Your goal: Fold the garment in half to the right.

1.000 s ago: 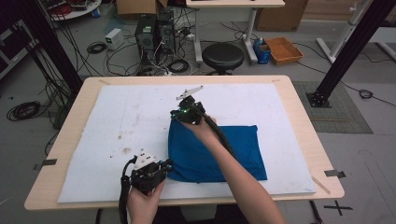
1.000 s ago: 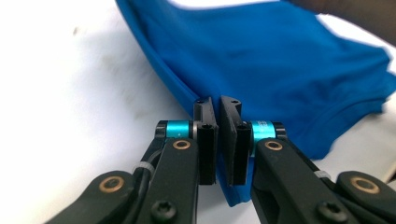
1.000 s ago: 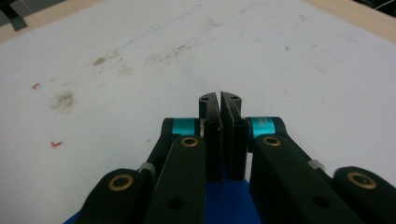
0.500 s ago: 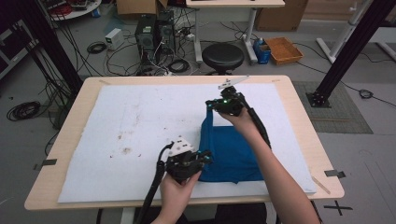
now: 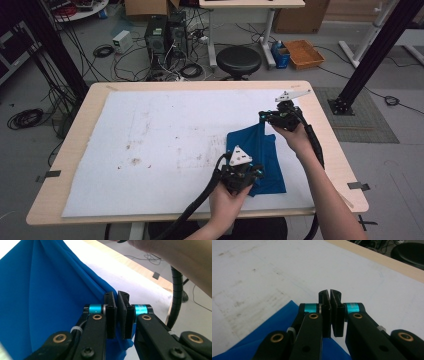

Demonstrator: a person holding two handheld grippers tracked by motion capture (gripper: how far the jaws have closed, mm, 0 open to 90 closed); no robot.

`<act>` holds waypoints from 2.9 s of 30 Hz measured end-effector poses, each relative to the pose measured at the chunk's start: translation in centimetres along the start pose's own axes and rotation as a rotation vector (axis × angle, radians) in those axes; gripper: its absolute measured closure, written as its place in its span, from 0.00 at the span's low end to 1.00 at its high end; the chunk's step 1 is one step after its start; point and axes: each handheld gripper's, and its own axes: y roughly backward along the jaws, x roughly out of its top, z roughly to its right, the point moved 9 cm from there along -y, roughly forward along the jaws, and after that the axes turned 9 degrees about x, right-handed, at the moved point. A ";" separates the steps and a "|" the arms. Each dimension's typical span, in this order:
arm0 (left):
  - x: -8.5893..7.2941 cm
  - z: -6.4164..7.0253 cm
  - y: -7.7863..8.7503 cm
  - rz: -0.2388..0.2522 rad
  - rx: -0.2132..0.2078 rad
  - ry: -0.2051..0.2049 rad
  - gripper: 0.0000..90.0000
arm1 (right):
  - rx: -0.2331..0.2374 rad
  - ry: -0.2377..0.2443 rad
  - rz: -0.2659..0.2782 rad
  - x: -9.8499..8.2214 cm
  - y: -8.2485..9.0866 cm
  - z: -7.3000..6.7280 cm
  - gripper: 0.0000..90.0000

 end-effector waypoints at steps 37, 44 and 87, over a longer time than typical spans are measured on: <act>-0.5 -8.4 6.4 0.075 0.134 -0.025 0.59 | -0.140 -0.174 0.004 -12.8 7.8 -4.5 0.72; -1.2 -11.7 9.4 0.104 0.200 0.032 0.59 | -0.061 -0.234 -0.040 -16.1 7.2 -8.2 0.74; 2.0 -20.4 15.0 0.268 0.236 -0.019 0.53 | -0.109 0.010 0.204 -6.3 8.1 -3.7 0.31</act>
